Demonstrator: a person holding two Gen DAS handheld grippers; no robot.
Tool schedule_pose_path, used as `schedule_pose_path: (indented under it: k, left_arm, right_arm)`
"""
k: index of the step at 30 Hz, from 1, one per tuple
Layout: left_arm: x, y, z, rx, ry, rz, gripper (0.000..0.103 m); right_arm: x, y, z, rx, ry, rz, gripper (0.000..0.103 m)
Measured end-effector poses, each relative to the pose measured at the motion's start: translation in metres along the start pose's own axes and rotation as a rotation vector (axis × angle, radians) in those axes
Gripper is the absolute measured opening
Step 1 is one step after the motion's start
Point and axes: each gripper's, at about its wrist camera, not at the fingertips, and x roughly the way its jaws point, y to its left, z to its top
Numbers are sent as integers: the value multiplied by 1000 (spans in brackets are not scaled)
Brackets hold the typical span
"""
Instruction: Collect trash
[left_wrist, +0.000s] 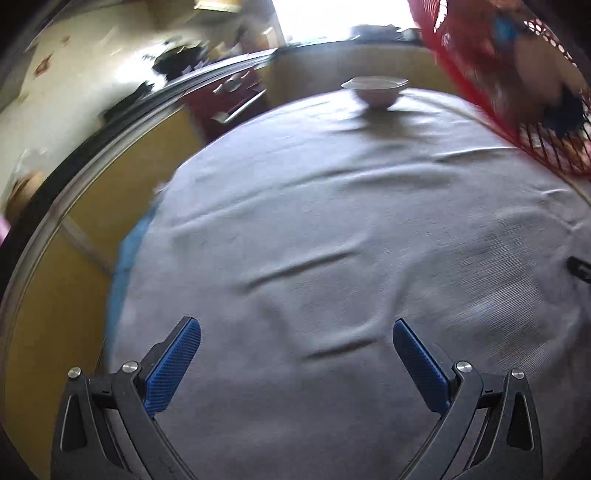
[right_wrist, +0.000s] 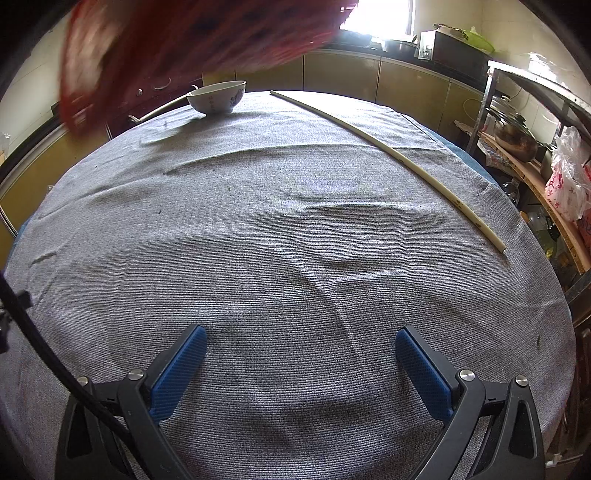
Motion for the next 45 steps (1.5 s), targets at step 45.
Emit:
schedule_pose_path:
  k: [45]
  left_arm:
    - [-123,-54,-38,-48,-178,99,103]
  right_arm:
    - [-1,1,0,-1,0,0,103]
